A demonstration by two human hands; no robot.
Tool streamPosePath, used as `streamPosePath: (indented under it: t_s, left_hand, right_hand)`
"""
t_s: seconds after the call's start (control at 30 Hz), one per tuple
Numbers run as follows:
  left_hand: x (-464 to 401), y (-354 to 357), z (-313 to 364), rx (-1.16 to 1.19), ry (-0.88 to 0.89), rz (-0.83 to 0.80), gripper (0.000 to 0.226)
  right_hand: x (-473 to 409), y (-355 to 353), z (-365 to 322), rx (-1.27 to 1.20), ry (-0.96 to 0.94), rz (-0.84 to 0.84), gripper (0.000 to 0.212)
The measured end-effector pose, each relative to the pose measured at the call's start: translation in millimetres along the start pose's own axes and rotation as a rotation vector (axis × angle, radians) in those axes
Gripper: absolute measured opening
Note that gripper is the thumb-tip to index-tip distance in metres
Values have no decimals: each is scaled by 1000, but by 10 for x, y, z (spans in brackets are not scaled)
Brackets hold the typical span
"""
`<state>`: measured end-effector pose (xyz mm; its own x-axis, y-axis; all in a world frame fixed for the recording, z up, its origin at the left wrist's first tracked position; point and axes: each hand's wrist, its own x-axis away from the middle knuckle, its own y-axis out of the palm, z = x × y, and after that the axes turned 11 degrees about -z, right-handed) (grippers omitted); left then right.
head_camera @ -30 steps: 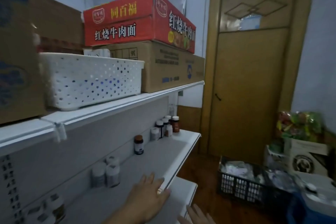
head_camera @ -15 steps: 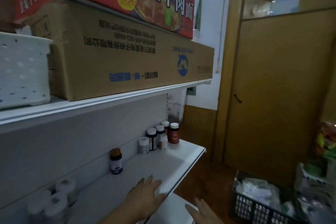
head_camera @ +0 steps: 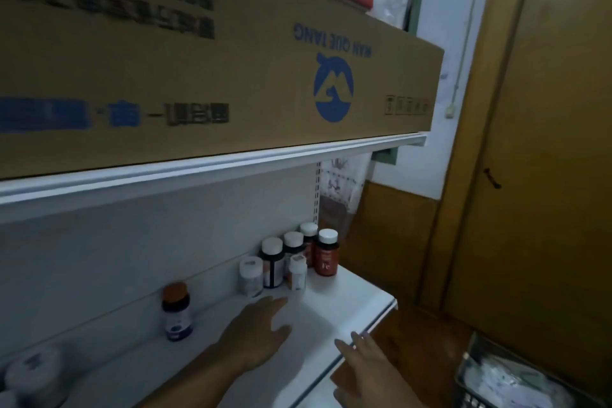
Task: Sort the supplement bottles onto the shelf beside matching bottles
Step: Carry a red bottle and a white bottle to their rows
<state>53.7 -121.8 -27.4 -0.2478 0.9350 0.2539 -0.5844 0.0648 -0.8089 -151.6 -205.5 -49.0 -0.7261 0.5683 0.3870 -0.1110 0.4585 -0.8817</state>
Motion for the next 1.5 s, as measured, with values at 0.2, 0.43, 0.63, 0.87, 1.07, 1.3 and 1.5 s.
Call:
streamPosePath:
  t_s: [0.2,0.43,0.63,0.87,1.07,1.3,1.5]
  left_hand:
    - [-920,-180,137,92,47,105,57]
    - [-1347,-166,-24,204,53,270,24]
    - [-1362,-187,-161,184,-246,551,10]
    - [-1723,269,387,564,-421,496,30]
    - [-2098,515,267,678,-571,645,49]
    - [-1645,414,359,1162,-405,748,6]
    - [-769,511,374,1553,-316,958,15]
  right_hand:
    - [-478,-457,468,-126,10,100,74]
    - [-1203,-669,834,-216,-44,148,79]
    - [-1799,-810,1033,-447,-208,216,81]
    - [-2363,-897,1069,-799,-254,161,78]
    - [-2594,-942,1091,-919,-261,145,59]
    - [-2521,-803,1044,-1105,-454,-131,45]
    - [-2110,-627,444,-1199,-634,-413,43]
